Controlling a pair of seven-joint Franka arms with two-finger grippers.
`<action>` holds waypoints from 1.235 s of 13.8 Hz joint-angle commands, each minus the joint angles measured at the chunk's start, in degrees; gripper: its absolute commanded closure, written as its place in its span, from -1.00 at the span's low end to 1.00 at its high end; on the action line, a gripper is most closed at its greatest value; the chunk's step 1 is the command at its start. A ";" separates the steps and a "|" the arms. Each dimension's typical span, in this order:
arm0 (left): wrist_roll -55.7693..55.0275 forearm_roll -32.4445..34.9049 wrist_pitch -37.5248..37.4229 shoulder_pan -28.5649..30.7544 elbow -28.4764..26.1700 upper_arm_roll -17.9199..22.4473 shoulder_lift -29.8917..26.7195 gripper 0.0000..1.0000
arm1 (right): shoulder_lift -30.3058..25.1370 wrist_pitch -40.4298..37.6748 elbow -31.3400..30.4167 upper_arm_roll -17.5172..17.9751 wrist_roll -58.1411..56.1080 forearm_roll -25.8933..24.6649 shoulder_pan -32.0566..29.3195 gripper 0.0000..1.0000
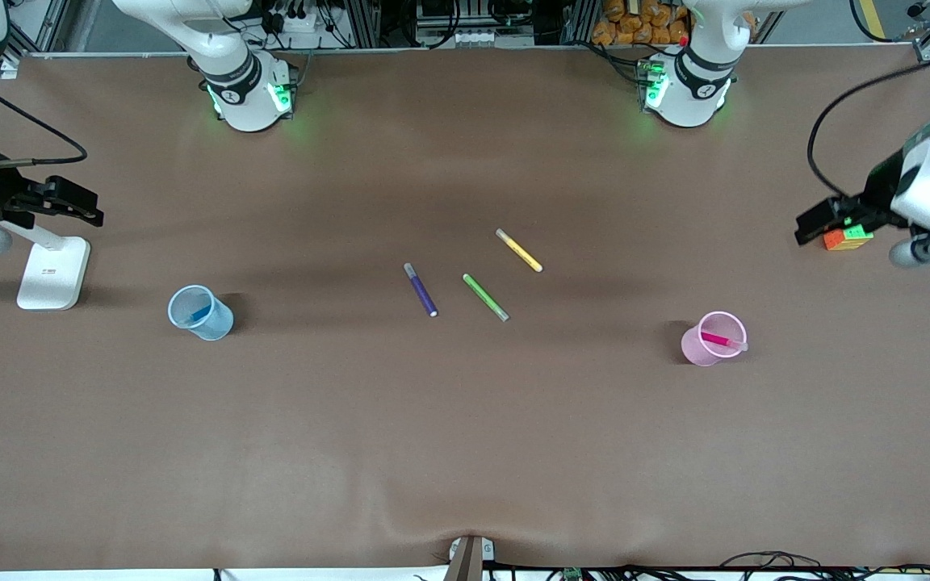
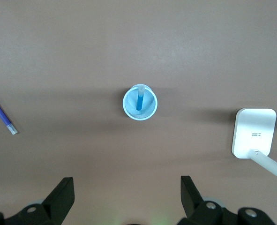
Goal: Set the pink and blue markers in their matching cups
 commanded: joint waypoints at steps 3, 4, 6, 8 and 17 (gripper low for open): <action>6.29 -1.11 -2.88 -0.74 -1.29 0.71 -5.34 -1.00 | -1.28 2.09 -0.41 0.74 -0.84 0.48 -0.63 -1.00; 9.09 -1.11 -2.89 -0.82 -1.90 0.88 -6.22 -1.00 | -1.28 2.28 -0.24 0.74 -0.84 0.48 -0.72 -1.00; 9.83 -0.85 -3.15 -1.61 -2.69 0.97 -7.80 -1.00 | -1.46 1.75 0.11 0.74 -0.84 0.48 -0.63 -1.00; 9.30 -0.05 -3.41 -1.88 -4.27 0.88 -9.91 -1.00 | -1.37 1.92 0.03 0.74 -0.84 0.48 -0.81 -1.00; 5.88 3.28 -3.85 -1.88 -3.58 -0.34 -11.85 -1.00 | -2.08 0.61 0.03 0.92 -0.84 0.48 -0.46 -1.00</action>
